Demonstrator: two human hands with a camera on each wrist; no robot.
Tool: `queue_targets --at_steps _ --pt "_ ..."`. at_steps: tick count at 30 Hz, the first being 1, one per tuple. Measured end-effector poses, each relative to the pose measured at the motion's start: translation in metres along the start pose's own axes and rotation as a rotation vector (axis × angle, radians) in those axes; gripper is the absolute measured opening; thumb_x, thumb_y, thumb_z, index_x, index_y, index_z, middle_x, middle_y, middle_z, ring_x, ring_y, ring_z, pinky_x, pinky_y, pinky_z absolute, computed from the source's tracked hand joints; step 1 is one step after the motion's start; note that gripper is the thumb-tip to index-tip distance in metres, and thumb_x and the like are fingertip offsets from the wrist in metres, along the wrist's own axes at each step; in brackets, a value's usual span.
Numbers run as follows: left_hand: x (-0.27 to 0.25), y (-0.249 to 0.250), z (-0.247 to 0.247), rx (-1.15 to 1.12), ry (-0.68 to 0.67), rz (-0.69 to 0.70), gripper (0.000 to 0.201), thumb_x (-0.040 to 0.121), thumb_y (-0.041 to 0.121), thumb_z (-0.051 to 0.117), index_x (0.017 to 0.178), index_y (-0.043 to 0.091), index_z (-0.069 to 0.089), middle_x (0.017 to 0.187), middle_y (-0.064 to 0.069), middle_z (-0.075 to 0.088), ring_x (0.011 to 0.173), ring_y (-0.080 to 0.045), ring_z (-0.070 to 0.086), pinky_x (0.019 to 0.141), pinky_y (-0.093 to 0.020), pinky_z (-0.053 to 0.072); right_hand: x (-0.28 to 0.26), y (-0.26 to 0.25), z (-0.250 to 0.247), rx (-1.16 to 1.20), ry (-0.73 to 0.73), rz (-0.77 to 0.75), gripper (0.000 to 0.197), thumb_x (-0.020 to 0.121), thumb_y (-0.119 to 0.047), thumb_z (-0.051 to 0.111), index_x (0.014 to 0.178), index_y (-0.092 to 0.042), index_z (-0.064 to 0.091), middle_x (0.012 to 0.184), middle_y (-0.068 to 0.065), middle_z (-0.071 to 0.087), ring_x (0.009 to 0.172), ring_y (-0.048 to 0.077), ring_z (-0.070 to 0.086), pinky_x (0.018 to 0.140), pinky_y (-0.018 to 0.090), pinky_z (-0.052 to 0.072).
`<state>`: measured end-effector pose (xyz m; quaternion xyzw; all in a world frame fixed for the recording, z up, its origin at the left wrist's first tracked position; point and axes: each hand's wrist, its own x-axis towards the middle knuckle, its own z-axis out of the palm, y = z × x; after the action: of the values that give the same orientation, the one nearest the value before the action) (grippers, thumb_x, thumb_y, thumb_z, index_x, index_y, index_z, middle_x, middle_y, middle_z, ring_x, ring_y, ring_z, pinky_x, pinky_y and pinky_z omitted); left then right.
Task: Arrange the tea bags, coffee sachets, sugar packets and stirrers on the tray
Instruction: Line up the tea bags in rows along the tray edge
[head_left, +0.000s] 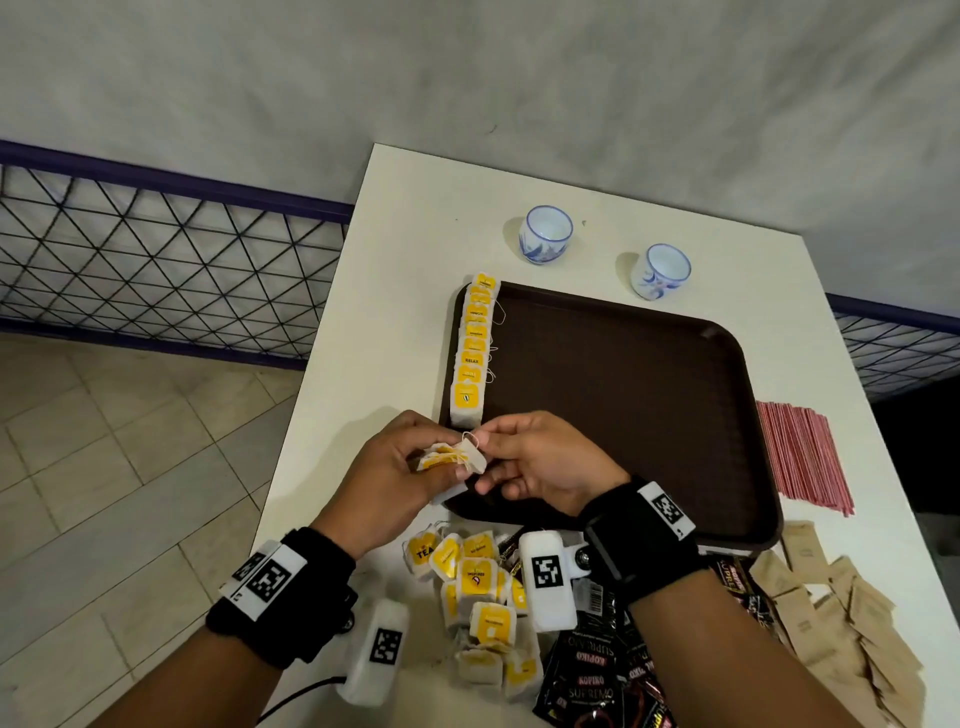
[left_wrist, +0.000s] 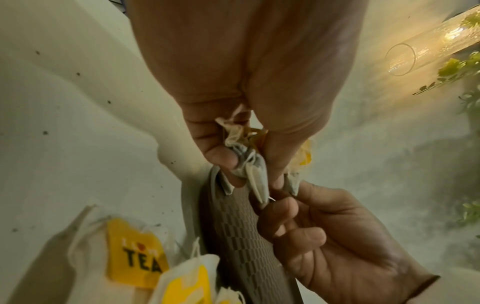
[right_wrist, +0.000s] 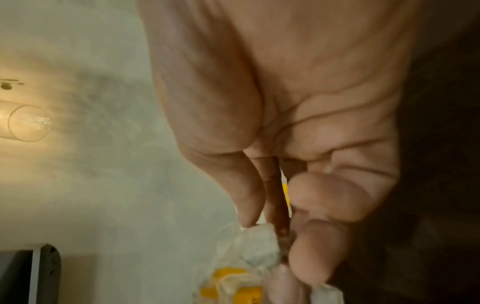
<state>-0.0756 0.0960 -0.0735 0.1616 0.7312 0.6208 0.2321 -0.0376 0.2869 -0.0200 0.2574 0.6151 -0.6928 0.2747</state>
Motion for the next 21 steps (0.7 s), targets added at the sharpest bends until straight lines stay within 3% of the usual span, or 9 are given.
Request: queue_targets --at_steps 5,10,13,17,21 --pt "-0.002 0.001 0.002 -0.030 -0.003 0.056 0.036 0.079 -0.003 0.080 0.098 0.027 0.078 0.093 0.013 0.061 0.090 -0.004 0.064 0.078 -0.012 0.047 -0.004 0.000 -0.003 0.108 -0.072 -0.027 0.019 0.099 -0.011 0.057 0.114 -0.006 0.068 0.086 0.011 0.072 0.067 0.016 0.067 0.051 0.019 0.048" --pt "-0.004 0.003 0.001 -0.019 -0.014 0.086 0.050 0.082 -0.003 0.078 0.113 0.036 0.073 0.097 0.014 0.062 0.097 -0.008 0.065 0.084 -0.012 0.047 -0.002 0.003 -0.003 0.125 -0.068 -0.054 0.016 0.095 -0.003 0.060 0.108 -0.006 0.070 0.079 0.008 0.070 0.064 0.013 0.063 0.048 0.017 0.045" --pt "-0.004 0.006 -0.002 -0.001 -0.026 0.098 0.057 0.082 -0.002 0.078 0.122 0.038 0.070 0.103 0.014 0.065 0.104 -0.012 0.065 0.089 -0.014 0.049 0.000 0.004 -0.002 0.137 -0.043 -0.054 0.013 0.092 -0.007 0.066 0.103 -0.003 0.070 0.080 0.010 0.069 0.063 0.012 0.060 0.047 0.017 0.042" --pt "-0.004 0.010 -0.004 -0.022 -0.003 0.076 0.055 0.081 -0.003 0.079 0.118 0.037 0.069 0.107 0.018 0.070 0.104 -0.006 0.066 0.087 -0.012 0.050 0.005 0.004 -0.003 0.138 -0.003 -0.052 0.008 0.091 -0.008 0.068 0.099 -0.005 0.070 0.078 0.009 0.068 0.062 0.012 0.059 0.047 0.017 0.042" --pt "-0.003 0.014 -0.004 -0.030 0.017 0.038 0.051 0.082 0.000 0.080 0.111 0.040 0.070 0.103 0.018 0.072 0.095 -0.009 0.069 0.081 -0.015 0.053 0.006 0.005 -0.001 0.090 -0.020 -0.085 0.024 0.089 0.006 0.065 0.111 -0.005 0.066 0.078 0.008 0.066 0.060 0.013 0.058 0.047 0.017 0.042"
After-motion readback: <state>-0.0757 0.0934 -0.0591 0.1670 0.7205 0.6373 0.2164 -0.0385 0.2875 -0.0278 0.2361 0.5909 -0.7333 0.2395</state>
